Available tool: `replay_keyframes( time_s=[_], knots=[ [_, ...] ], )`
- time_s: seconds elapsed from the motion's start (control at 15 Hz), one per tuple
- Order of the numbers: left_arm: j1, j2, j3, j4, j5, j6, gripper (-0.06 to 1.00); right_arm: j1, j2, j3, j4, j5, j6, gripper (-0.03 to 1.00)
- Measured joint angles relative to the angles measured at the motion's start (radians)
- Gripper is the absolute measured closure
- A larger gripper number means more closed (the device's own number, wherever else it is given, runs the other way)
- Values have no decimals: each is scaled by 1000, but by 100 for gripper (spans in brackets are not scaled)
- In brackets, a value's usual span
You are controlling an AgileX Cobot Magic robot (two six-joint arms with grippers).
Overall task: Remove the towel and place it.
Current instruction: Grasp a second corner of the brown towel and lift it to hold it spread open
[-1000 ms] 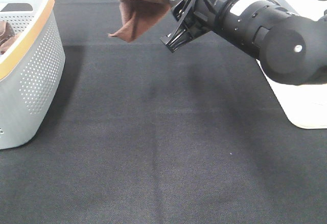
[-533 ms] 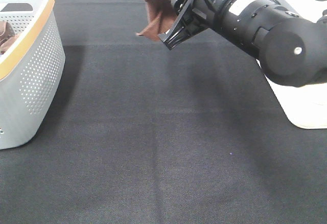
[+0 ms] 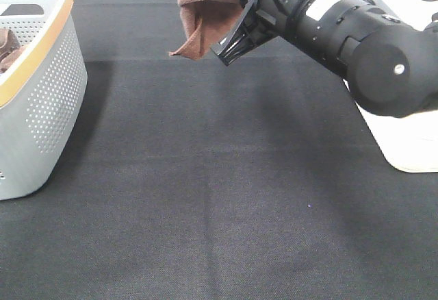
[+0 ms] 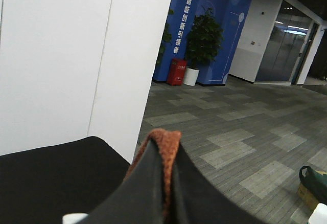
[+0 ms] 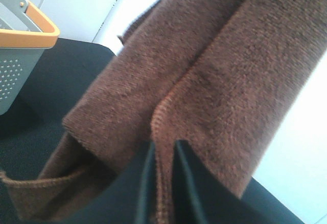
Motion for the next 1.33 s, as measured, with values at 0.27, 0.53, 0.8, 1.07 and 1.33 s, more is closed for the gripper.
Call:
replay_keyframes(
  time_s=[0.27, 0.53, 0.8, 1.07, 1.33],
  knots=[
    [0, 0, 0, 0, 0, 0, 94, 0, 0, 0, 12, 19, 0, 97],
    [0, 0, 0, 62, 6, 0, 94, 0, -4, -52, 141, 214, 0, 97],
    [83, 0, 0, 99, 146, -43, 94, 0, -34, -166, 154, 617, 0, 97],
    [244, 0, 0, 104, 366, -98, 94, -1, -58, -297, 151, 998, 85, 97],
    [285, 0, 0, 150, 542, -102, 94, -57, -64, -426, 79, 1265, 271, 97]
  ],
)
